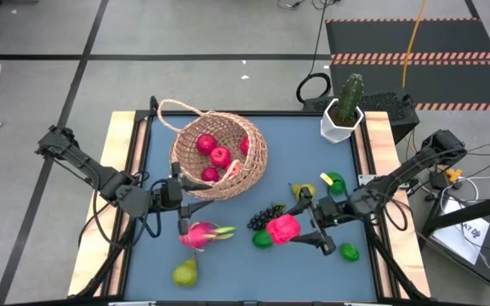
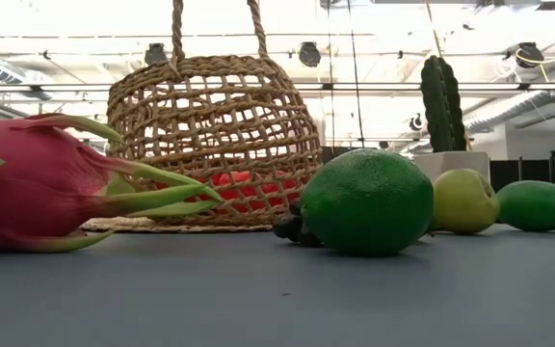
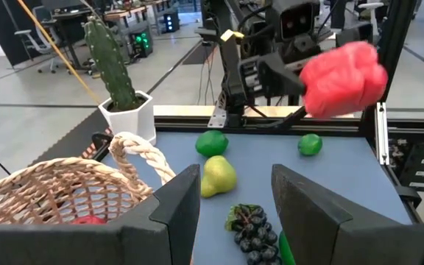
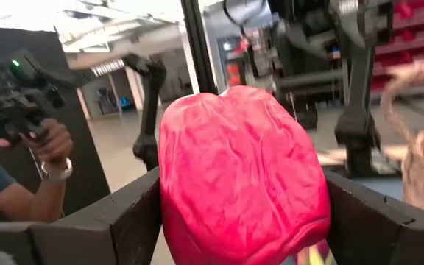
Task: Build produce basket
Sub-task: Put the red bell pepper into the basket
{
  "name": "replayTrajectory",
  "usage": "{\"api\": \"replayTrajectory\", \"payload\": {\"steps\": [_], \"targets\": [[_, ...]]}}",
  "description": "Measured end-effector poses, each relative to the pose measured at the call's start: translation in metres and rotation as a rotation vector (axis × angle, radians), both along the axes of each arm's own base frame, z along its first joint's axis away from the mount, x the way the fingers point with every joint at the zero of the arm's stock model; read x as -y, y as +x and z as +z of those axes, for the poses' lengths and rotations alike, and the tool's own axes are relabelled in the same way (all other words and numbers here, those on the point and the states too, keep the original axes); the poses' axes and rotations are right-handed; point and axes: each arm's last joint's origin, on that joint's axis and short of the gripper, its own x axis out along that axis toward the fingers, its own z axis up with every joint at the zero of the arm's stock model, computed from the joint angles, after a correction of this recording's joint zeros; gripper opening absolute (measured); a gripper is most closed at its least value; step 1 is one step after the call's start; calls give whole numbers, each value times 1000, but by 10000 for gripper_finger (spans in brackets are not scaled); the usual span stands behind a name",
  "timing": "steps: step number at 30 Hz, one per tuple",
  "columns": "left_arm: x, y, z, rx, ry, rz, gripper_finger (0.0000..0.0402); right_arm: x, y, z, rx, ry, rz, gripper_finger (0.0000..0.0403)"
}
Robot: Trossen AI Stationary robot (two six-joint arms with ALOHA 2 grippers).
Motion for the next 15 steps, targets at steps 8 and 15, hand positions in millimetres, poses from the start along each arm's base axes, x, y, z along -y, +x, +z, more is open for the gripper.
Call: {"api": "replayTrajectory", "payload": {"steps": [8,15], "targets": [[0,0,0,-1,8,-2,170,0,-1,6,62,-1,-5,300],[0,0,0,-1,7,-1,170,-4,6,2,102,4,-6,300]]}}
